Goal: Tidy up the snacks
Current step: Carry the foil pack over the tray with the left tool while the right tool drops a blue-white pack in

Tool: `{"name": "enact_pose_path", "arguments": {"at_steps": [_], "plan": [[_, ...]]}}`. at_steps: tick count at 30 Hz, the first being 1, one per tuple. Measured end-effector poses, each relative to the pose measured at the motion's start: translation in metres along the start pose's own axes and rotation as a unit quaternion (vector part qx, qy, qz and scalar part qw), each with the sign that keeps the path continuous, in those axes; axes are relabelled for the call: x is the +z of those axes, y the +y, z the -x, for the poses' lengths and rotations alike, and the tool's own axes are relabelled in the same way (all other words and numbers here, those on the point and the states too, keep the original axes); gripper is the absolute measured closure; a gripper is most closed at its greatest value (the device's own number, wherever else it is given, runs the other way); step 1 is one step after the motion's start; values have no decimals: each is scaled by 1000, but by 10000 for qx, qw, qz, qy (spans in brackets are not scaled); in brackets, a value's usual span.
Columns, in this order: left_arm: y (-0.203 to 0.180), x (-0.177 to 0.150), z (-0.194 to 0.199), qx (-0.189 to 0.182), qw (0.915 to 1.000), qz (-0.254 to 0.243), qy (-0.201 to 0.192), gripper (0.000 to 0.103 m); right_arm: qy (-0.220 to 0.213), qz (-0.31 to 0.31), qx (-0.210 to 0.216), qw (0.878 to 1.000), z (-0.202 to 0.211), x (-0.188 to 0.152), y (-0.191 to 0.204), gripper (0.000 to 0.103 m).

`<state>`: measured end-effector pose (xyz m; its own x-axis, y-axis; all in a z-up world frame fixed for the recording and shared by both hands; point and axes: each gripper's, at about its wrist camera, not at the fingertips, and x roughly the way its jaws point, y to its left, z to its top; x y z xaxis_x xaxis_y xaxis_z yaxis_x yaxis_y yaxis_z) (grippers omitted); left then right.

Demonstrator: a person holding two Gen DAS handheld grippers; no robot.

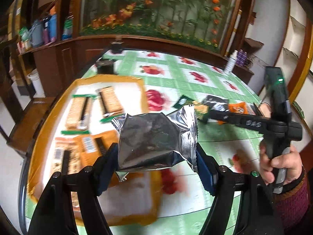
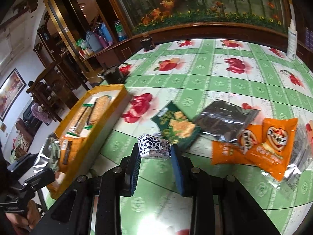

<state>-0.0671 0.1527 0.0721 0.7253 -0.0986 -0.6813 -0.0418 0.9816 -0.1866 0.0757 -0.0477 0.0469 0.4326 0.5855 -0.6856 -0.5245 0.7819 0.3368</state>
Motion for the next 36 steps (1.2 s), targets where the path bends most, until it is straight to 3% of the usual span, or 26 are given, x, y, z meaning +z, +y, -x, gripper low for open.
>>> {"name": "enact_pose_path", "arguments": {"at_steps": [9, 21, 29, 36], "plan": [[39, -22, 3, 215, 9992, 313, 107, 29, -45, 264, 378, 9989, -12, 5, 56, 69], [45, -35, 4, 346, 9991, 217, 132, 29, 390, 628, 695, 9948, -69, 15, 131, 69], [48, -44, -5, 275, 9990, 215, 275, 29, 650, 679, 443, 9946, -106, 14, 146, 69], [49, -43, -7, 211, 9990, 240, 315, 29, 564, 1000, 260, 9930, -110, 8, 154, 69]]}}
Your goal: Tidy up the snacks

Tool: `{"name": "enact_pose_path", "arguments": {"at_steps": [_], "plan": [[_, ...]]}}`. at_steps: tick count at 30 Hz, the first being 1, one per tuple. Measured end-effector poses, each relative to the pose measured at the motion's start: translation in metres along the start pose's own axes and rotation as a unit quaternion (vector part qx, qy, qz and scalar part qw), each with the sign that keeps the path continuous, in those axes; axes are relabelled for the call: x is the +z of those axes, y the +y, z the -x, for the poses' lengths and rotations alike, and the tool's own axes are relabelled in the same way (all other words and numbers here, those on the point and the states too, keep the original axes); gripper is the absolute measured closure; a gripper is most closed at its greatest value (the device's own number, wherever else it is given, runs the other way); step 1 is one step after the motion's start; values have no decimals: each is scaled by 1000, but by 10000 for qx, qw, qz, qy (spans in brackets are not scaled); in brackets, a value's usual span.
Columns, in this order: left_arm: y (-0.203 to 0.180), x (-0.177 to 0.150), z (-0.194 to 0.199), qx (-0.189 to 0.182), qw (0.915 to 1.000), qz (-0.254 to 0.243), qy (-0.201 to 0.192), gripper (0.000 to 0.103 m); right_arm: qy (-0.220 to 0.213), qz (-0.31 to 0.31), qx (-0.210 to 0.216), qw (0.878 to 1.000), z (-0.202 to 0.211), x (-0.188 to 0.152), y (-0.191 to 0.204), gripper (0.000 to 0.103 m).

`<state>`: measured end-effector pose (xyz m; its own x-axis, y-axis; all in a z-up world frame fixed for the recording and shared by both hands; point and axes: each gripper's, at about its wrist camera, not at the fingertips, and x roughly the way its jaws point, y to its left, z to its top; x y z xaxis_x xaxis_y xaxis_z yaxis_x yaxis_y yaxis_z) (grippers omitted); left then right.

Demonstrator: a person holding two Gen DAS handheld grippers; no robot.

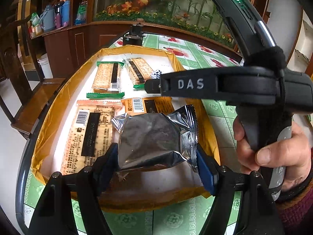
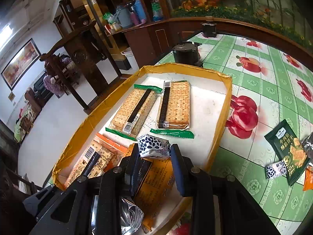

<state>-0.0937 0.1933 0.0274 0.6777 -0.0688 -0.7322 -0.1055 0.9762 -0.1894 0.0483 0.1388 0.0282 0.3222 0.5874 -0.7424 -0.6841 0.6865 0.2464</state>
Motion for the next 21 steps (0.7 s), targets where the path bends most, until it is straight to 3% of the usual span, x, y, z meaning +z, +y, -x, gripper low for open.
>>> {"name": "enact_pose_path", "arguments": {"at_steps": [7, 12, 21], "plan": [[0, -1, -2, -24, 10000, 17, 49, 26, -5, 170, -70, 9998, -2, -3, 6, 69], [0, 0, -4, -33, 9999, 22, 96, 24, -111, 179, 164, 9996, 4, -4, 7, 48], [3, 0, -2, -72, 9999, 113, 33, 24, -357, -205, 305, 9987, 29, -3, -15, 47]]}}
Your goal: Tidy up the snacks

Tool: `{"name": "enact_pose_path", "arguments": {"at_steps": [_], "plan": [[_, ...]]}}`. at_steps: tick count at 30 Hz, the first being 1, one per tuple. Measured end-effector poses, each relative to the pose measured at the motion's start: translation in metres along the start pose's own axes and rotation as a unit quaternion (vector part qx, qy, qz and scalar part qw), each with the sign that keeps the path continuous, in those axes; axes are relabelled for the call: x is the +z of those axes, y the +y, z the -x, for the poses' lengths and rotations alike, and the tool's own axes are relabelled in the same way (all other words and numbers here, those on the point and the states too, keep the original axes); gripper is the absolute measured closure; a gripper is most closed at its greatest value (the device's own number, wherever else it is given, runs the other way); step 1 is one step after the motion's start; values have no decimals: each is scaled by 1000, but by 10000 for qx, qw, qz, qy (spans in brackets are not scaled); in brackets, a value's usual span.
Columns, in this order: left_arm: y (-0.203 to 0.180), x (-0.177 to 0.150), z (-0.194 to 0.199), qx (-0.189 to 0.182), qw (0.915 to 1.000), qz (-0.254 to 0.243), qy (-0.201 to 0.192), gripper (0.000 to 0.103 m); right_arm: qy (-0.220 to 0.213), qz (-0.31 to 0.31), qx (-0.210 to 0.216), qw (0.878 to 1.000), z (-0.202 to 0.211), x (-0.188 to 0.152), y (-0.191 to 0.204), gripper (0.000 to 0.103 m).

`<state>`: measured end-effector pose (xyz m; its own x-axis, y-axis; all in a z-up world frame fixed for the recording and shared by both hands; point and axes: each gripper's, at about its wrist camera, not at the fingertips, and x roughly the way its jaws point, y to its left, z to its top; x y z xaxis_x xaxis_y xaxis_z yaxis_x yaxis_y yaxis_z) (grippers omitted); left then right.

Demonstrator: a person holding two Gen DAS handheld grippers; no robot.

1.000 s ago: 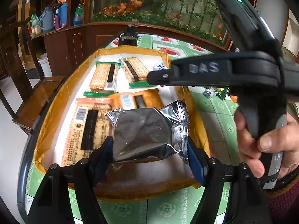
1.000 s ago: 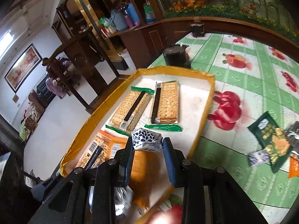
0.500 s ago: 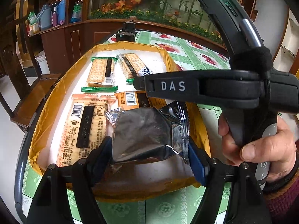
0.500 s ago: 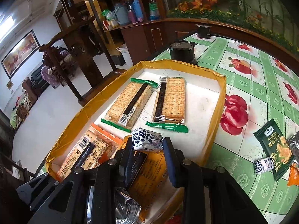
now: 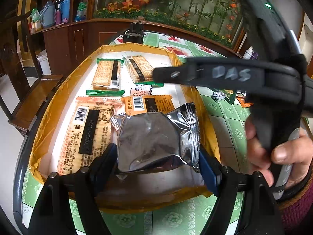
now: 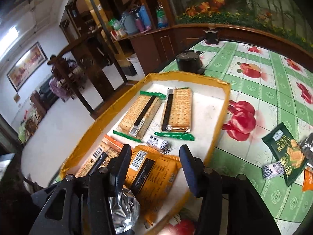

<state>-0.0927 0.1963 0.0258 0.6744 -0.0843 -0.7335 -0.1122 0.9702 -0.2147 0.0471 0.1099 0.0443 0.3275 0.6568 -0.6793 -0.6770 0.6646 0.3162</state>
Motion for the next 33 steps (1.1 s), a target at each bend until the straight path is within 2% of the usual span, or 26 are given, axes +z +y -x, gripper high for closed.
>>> {"name": "enact_pose_path", "arguments": {"at_steps": [7, 10, 14, 18, 24, 26, 29, 33], "plan": [[1, 5, 9, 27, 10000, 32, -74, 24, -311, -484, 112, 9983, 38, 1, -35, 47], [3, 10, 20, 62, 9998, 45, -205, 24, -495, -707, -157, 9961, 53, 3, -64, 42], [6, 18, 34, 81, 9990, 146, -413, 20, -494, -1210, -472, 9903, 58, 5, -111, 42], [3, 22, 40, -6, 9987, 155, -485, 19, -460, -1511, -998, 9824, 60, 3, -152, 42], [-15, 22, 39, -99, 9989, -119, -452, 19, -676, -1923, -1179, 9719, 81, 2, -194, 42], [-22, 23, 39, -143, 9987, -189, -442, 19, -646, -1904, -1172, 9725, 80, 1, -199, 42], [-36, 24, 39, -211, 9980, -389, -453, 19, -511, -1487, -1035, 9821, 72, 2, -187, 42], [-51, 23, 35, -267, 9971, -586, -395, 20, -240, -817, -1239, 9886, 48, 8, -165, 42]]}}
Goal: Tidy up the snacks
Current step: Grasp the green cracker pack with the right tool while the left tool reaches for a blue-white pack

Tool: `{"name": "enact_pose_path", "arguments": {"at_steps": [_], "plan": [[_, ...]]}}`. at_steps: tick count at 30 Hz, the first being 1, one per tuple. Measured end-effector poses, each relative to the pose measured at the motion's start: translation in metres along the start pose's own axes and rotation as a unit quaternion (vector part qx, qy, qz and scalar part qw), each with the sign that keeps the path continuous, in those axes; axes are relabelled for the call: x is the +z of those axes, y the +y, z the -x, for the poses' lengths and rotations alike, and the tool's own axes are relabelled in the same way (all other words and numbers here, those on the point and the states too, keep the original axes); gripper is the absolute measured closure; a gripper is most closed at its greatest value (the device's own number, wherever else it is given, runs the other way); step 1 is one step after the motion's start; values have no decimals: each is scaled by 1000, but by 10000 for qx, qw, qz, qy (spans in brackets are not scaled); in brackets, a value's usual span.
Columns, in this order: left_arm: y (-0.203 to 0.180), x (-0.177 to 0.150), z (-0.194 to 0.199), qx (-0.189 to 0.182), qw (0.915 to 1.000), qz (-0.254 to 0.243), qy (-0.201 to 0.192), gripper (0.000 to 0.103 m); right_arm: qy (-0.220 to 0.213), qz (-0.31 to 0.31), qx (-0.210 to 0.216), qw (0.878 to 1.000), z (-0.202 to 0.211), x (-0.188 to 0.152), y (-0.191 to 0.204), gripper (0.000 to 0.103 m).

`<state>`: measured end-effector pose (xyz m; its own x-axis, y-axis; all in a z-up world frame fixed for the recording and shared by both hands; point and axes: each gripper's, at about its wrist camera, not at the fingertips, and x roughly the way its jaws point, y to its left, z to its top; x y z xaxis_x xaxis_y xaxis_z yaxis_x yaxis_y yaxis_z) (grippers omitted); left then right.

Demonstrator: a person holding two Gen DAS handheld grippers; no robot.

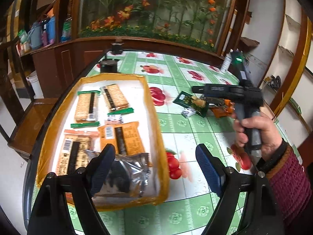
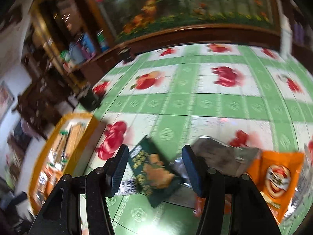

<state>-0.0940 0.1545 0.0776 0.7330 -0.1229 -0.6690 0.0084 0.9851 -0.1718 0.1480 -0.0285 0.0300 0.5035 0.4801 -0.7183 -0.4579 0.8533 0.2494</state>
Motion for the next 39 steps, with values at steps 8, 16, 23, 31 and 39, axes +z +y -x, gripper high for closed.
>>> {"name": "enact_pose_path", "arguments": {"at_steps": [8, 16, 23, 31, 39], "plan": [[-8, -5, -5, 1, 9999, -100, 131, 20, 421, 1273, -694, 9885, -29, -20, 39, 51], [-21, -4, -4, -181, 9990, -365, 203, 20, 933, 1670, -104, 9815, 16, -66, 41, 55], [-75, -1, -35, -744, 9915, -913, 559, 20, -152, 123, 760, 9969, 81, -62, -21, 55], [-129, -11, -87, -775, 9764, -1746, 1003, 21, -446, -681, 1088, 9907, 93, -58, -54, 55], [-125, -9, -118, -723, 9755, -1585, 1342, 51, -521, -816, 1223, 9878, 97, -55, -56, 55]]}}
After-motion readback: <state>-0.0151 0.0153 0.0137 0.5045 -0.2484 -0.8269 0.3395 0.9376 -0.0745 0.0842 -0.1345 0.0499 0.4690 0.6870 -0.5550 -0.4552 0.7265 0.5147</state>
